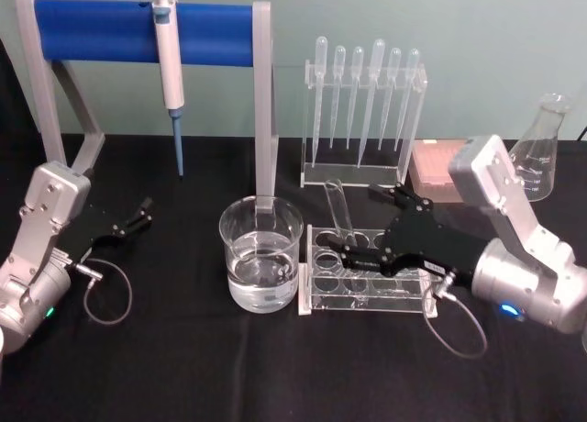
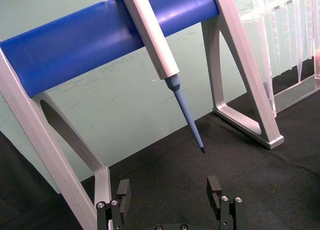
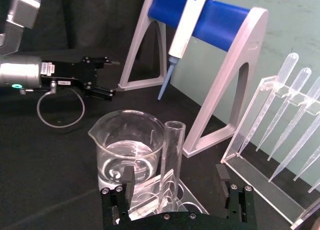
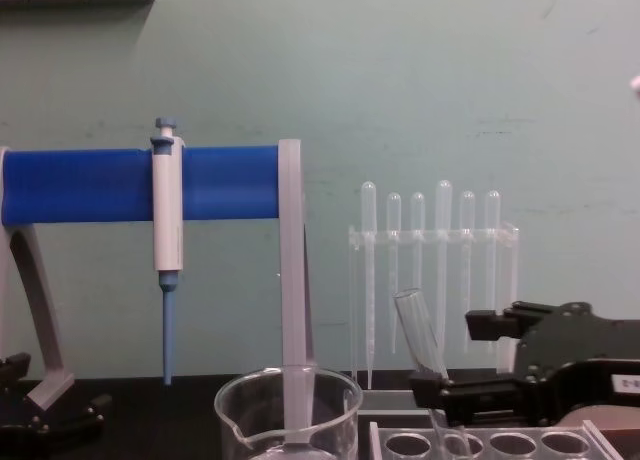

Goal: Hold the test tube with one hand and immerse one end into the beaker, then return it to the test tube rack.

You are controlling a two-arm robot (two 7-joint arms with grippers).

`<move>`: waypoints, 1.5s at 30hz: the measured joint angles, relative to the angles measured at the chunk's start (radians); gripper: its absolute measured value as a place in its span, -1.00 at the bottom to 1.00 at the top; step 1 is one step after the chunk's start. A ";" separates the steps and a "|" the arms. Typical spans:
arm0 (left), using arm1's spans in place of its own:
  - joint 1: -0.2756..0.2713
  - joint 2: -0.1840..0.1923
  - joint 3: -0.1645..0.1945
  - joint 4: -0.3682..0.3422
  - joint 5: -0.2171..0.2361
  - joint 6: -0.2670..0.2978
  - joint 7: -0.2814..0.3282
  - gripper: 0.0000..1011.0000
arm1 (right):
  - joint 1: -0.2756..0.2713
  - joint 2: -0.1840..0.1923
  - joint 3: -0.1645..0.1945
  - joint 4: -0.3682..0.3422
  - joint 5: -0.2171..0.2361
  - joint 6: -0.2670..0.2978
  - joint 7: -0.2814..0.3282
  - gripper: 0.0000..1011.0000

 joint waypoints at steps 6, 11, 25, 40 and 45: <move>0.000 0.000 0.000 0.000 0.000 0.000 0.000 0.98 | 0.045 -0.052 -0.001 0.065 0.018 0.030 0.039 0.98; 0.000 0.000 0.000 0.000 0.000 0.000 0.000 0.98 | 0.076 -0.086 -0.005 0.107 0.019 0.048 0.057 0.98; 0.000 0.000 0.000 0.000 0.000 0.000 0.000 0.98 | 0.096 -0.107 -0.019 0.120 -0.015 0.076 0.065 0.37; 0.000 0.000 0.000 0.000 0.000 0.000 0.000 0.98 | 0.063 -0.118 0.021 0.096 0.001 0.066 0.046 -0.53; 0.000 0.000 0.000 0.000 0.000 0.000 0.000 0.98 | 0.017 -0.125 0.078 0.061 0.063 0.043 0.023 -0.55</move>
